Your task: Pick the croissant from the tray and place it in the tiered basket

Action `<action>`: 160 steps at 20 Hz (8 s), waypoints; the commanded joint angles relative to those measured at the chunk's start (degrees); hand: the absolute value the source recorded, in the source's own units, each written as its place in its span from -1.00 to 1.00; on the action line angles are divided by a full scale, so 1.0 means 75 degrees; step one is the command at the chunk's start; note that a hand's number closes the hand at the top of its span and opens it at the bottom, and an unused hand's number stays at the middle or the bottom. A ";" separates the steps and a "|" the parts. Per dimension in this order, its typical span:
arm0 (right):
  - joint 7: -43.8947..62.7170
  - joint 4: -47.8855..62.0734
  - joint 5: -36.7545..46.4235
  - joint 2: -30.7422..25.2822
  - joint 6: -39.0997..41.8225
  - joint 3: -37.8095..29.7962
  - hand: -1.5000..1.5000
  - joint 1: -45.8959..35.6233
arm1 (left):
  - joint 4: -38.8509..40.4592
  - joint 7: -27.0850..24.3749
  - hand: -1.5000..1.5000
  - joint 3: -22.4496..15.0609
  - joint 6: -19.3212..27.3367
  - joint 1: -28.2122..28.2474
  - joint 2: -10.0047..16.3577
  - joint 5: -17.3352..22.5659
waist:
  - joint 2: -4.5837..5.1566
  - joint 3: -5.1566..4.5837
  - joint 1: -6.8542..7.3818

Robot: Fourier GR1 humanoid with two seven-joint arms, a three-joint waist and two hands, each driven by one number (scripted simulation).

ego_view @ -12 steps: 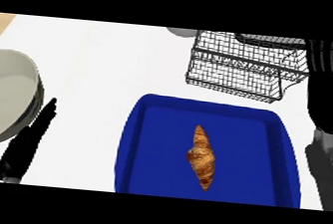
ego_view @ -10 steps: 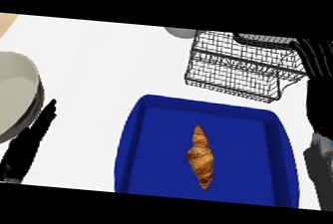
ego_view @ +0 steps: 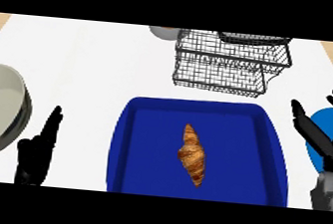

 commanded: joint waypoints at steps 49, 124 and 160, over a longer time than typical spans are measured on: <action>1.1702 -0.1242 0.8833 0.1877 0.5746 0.5350 -1.00 -0.0631 | 0.0279 0.0227 0.00 -0.0319 -0.0041 -0.0280 -0.1090 -0.0648 | 0.0100 -0.0018 0.0621; 0.2973 -0.1888 0.0836 -0.4731 0.7675 -0.2292 1.00 -0.1212 | 0.0283 0.0564 0.00 0.0644 -0.0550 -0.0149 -0.1362 -0.1133 | 0.0017 -0.0017 0.0244; 0.3094 0.4433 0.4334 -0.2231 0.6190 0.1103 1.00 -0.6812 | 0.0182 0.0690 0.00 0.0749 -0.1038 -0.0116 -0.1901 -0.1922 | 0.0115 -0.0010 0.0655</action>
